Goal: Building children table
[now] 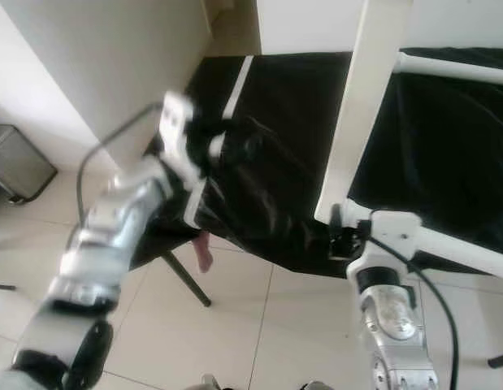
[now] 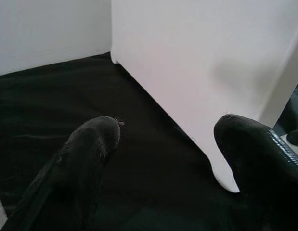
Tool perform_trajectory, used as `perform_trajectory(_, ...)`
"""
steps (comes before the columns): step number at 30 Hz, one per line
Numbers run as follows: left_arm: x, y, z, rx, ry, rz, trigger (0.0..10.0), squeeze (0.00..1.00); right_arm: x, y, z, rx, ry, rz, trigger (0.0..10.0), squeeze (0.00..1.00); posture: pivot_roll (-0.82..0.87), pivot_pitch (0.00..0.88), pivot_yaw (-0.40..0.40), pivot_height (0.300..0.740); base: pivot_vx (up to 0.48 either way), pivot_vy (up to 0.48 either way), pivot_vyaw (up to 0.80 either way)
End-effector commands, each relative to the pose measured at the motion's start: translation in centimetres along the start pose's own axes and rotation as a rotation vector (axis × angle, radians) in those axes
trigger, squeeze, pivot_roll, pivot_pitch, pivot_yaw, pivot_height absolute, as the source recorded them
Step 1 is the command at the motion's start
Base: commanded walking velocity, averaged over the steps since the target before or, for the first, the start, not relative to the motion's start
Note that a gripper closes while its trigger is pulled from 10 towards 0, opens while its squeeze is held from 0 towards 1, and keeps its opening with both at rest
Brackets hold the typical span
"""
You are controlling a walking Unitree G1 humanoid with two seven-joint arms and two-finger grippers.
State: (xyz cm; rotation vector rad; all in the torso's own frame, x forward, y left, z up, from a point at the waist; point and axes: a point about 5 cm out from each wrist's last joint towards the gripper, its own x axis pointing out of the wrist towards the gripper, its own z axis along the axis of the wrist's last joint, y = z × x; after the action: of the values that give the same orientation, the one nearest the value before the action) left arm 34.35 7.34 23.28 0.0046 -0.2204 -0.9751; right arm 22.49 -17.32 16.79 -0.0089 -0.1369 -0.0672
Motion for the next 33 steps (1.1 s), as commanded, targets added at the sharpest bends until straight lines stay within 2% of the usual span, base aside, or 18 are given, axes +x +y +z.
perform_trajectory(1, -0.5, 0.1, -0.4, 0.017, 0.018, 0.062, 10.0, 0.00, 0.1, 0.4, 0.0, 0.004, -0.013, 0.019, 10.0, 1.00, -0.02, 0.032, 0.080, 0.740, 0.000, 0.000, 0.00)
perform_trajectory(2, -1.4, -0.3, -1.4, 0.011, 0.042, 0.082, 10.0, 0.00, 0.4, 0.6, -0.1, 0.010, -0.018, 0.029, 10.0, 1.00, -0.01, 0.027, 0.077, 0.740, 0.000, 0.000, 0.00)
perform_trajectory(3, -1.4, -0.3, -1.4, 0.011, 0.042, 0.082, 10.0, 0.00, 0.4, 0.6, -0.1, 0.010, -0.018, 0.029, 10.0, 1.00, -0.01, 0.027, 0.077, 0.740, 0.000, 0.000, 0.00)
perform_trajectory(5, -3.0, -1.4, -2.8, -0.010, 0.070, 0.105, 10.0, 0.00, 1.1, 0.8, -0.5, 0.000, -0.026, 0.021, 10.0, 1.00, -0.01, 0.015, 0.063, 0.740, 0.000, 0.000, 0.00)
perform_trajectory(7, -3.5, -1.8, -3.1, -0.018, 0.076, 0.109, 10.0, 0.00, 1.3, 0.7, -0.7, -0.010, -0.027, 0.011, 10.0, 1.00, 0.00, 0.012, 0.060, 0.740, 0.000, 0.000, 0.00)
perform_trajectory(8, -4.0, -2.4, -3.3, -0.026, 0.074, 0.092, 10.0, 0.00, 1.7, 0.7, -0.9, -0.008, -0.024, -0.001, 10.0, 0.89, 0.00, 0.004, 0.053, 0.740, 0.000, 0.000, 0.00)
perform_trajectory(9, -4.4, -2.9, -3.4, -0.031, 0.073, 0.077, 10.0, 0.00, 1.9, 0.7, -1.0, -0.011, -0.026, -0.016, 10.0, 0.73, 0.01, 0.000, 0.047, 0.740, 0.000, 0.000, 0.00)
perform_trajectory(10, -5.0, -3.3, -3.7, -0.035, 0.076, 0.067, 10.0, 0.00, 2.2, 0.7, -1.2, -0.013, -0.028, -0.030, 10.0, 0.43, 0.01, 0.000, 0.045, 0.740, 0.000, 0.000, 0.00)
perform_trajectory(13, -5.3, -3.6, -3.8, -0.037, 0.077, 0.062, 10.0, 0.00, 2.3, 0.7, -1.3, -0.015, -0.029, -0.040, 10.0, 0.43, 0.01, 0.000, 0.045, 0.740, 0.000, 0.000, 0.00)
perform_trajectory(14, -5.6, -3.8, -4.0, -0.041, 0.082, 0.067, 10.0, 0.00, 2.5, 0.7, -1.4, -0.020, -0.031, -0.054, 10.0, 0.00, 0.02, 0.000, 0.042, 0.740, 0.000, 0.000, 0.00)
perform_trajectory(16, -6.5, -4.5, -4.9, -0.049, 0.106, 0.074, 10.0, 0.00, 3.3, 1.1, -1.8, -0.025, -0.036, -0.078, 10.0, 0.00, 0.02, 0.000, 0.037, 0.740, 0.000, 0.000, 0.00)
perform_trajectory(22, -7.3, -5.0, -5.9, -0.060, 0.144, 0.100, 10.0, 0.00, 4.1, 1.5, -2.1, -0.005, -0.038, -0.100, 10.0, 0.00, 0.03, 0.000, 0.040, 0.740, 0.000, 0.000, 0.00)
perform_trajectory(24, -7.8, -6.0, -6.6, -0.076, 0.169, 0.125, 10.0, 0.00, 4.9, 1.9, -2.6, -0.017, -0.048, -0.111, 10.0, 0.00, 0.04, 0.000, 0.045, 0.740, 0.000, 0.000, 0.00)
perform_trajectory(32, -8.2, -6.9, -6.8, -0.076, 0.191, 0.118, 10.0, 0.00, 6.2, 2.1, -3.6, -0.020, -0.052, -0.156, 10.0, 0.00, 0.06, 0.000, 0.041, 0.740, 0.000, 0.000, 0.00)
perform_trajectory(33, -8.3, -7.1, -6.6, -0.076, 0.187, 0.119, 10.0, 0.00, 7.1, 2.4, -4.0, -0.016, -0.052, -0.185, 10.0, 0.00, 0.07, 0.000, 0.041, 0.740, 0.000, 0.000, 0.00)
